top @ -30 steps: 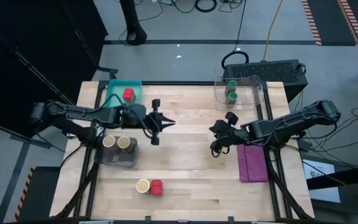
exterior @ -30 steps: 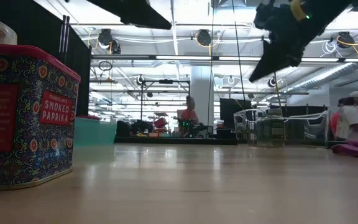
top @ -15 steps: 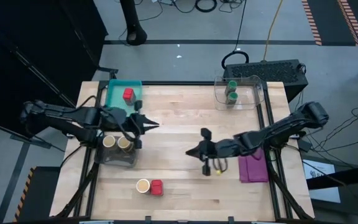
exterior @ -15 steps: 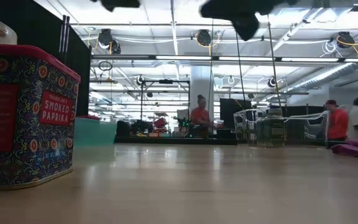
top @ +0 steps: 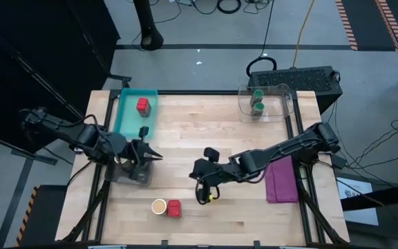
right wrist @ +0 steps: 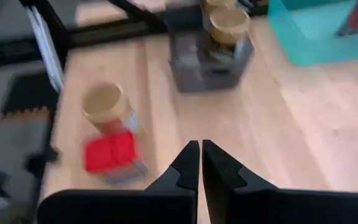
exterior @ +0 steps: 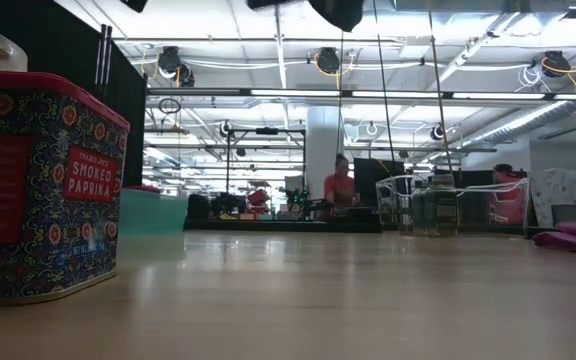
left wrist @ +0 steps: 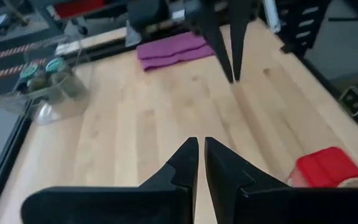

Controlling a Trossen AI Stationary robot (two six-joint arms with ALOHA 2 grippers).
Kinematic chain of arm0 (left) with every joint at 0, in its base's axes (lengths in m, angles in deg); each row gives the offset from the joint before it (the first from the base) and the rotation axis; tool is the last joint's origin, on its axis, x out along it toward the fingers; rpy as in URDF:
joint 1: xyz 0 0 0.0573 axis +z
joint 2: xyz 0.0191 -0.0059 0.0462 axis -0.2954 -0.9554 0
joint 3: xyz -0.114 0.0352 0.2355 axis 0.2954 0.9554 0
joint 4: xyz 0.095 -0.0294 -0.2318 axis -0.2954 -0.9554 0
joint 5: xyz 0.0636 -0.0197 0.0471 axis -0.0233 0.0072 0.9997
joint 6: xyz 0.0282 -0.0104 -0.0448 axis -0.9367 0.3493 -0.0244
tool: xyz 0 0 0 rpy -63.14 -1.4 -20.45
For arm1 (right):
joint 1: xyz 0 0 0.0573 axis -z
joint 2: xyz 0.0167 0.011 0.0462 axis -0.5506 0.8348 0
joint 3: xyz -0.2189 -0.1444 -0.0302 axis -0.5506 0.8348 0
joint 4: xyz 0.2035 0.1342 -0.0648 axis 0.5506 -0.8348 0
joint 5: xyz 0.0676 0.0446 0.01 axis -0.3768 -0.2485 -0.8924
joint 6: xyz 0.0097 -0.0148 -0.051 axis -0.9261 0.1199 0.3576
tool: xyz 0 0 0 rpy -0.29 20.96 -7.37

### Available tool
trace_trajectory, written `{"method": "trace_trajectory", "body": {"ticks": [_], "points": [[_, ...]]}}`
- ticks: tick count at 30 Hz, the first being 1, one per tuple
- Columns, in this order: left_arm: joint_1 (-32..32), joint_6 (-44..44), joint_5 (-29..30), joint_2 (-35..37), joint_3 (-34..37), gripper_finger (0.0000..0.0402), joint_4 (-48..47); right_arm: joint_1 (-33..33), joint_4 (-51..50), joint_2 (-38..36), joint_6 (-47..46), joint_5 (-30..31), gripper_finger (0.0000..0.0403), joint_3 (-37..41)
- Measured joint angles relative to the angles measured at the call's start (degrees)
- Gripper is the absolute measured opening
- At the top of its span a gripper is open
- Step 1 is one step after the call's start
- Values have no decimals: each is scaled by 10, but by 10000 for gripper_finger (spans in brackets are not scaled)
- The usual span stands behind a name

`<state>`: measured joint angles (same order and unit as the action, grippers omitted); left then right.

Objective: Sort spices by type
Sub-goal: Put the red seasoning can into the blue bin

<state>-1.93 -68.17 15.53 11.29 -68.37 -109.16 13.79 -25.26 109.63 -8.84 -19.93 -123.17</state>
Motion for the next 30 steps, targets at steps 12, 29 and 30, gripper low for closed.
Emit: {"method": "trace_trajectory", "body": {"ticks": [12, 29, 30], "points": [[-17, 1, 20, -4, 0, 36, 10, 1, 36, 39, -99, -43, 0, -6], [-18, -31, 20, -6, 0, 36, 12, -7, 124, 143, -219, -31, 0, -5], [-18, -31, 20, -6, 0, 36, 12, -7, 125, 150, -221, -37, 0, -5]]}}
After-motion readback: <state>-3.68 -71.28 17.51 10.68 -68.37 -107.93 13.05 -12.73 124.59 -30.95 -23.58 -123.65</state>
